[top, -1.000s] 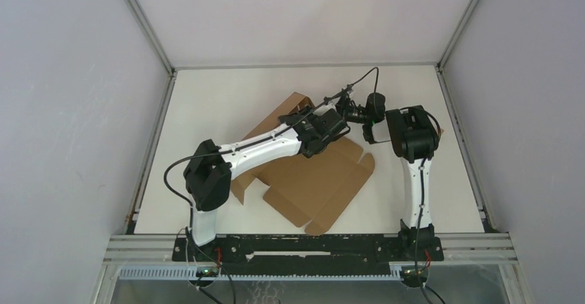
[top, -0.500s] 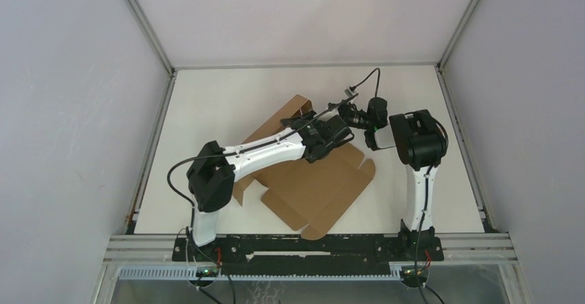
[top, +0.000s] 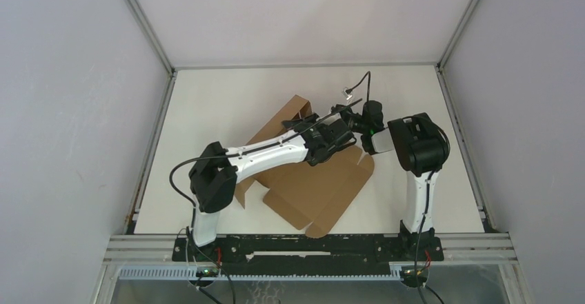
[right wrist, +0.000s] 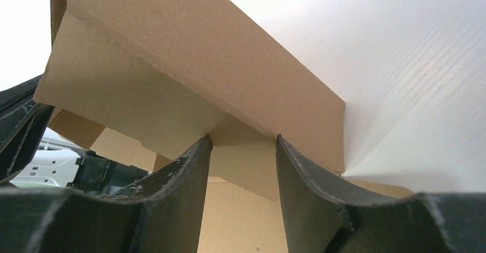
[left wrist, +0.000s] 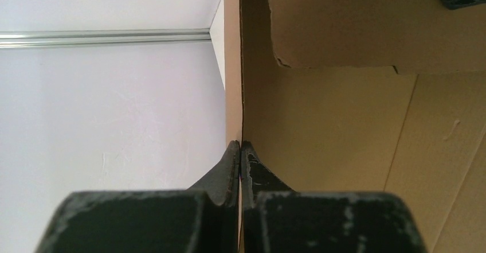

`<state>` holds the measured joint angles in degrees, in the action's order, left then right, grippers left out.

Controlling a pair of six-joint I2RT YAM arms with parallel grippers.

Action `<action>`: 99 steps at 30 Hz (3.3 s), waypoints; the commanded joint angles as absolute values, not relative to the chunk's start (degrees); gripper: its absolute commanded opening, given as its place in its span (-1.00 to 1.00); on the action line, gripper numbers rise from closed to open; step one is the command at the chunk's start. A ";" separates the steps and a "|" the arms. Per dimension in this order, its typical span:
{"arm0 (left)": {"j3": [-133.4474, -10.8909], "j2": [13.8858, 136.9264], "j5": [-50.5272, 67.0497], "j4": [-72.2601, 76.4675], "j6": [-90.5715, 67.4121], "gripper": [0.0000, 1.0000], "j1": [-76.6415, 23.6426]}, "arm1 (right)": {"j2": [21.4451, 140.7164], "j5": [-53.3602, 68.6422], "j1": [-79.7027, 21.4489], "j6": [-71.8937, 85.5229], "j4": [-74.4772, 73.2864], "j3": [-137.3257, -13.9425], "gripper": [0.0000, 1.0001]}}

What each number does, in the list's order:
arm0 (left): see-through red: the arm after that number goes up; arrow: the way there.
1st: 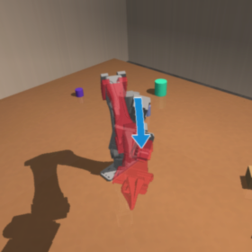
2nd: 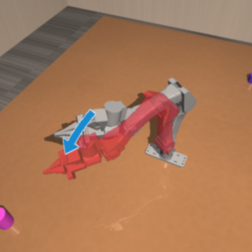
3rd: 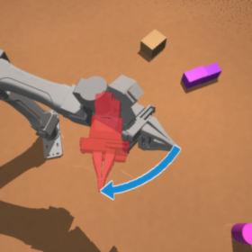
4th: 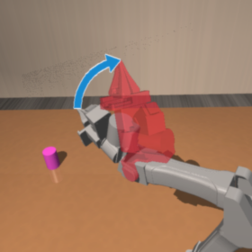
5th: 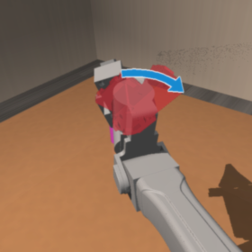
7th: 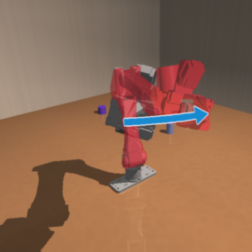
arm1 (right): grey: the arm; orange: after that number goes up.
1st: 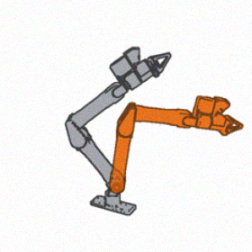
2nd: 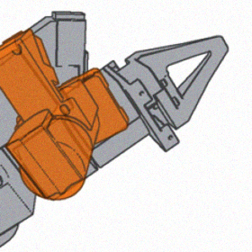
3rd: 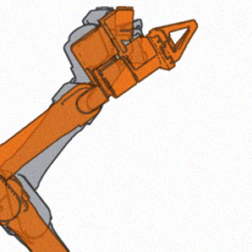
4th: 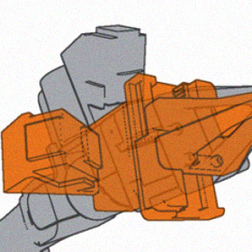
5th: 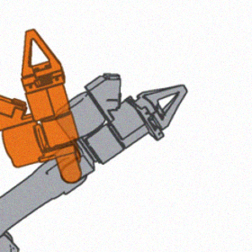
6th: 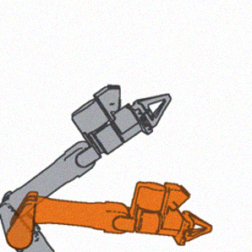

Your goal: Fold the paper box

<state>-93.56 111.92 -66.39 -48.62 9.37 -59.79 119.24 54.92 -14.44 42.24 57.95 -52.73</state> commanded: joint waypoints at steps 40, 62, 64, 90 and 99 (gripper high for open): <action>-89.01 109.72 -56.46 -38.67 16.17 -1.00 -62.67 | 126.37 59.89 -16.49 41.80 58.51 -66.71 0.51; -88.50 106.88 -52.95 -37.37 16.60 -0.87 -62.67 | 121.59 49.01 -20.29 29.50 39.04 -67.38 -0.51; -88.38 106.77 -52.57 -37.33 16.13 -0.83 -62.54 | 121.07 48.44 -20.56 28.93 37.55 -67.36 -0.59; -84.50 97.47 -45.24 -37.00 10.16 -0.72 -62.40 | 106.34 29.29 -26.05 22.02 35.45 -50.39 -0.72; -75.98 93.04 -41.77 -33.72 5.65 -0.65 -62.60 | 102.83 22.21 -30.35 17.23 38.22 -44.43 -0.73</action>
<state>-80.55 96.12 -46.74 -36.51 10.44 -62.37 104.84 25.41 -27.20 19.86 40.62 -46.57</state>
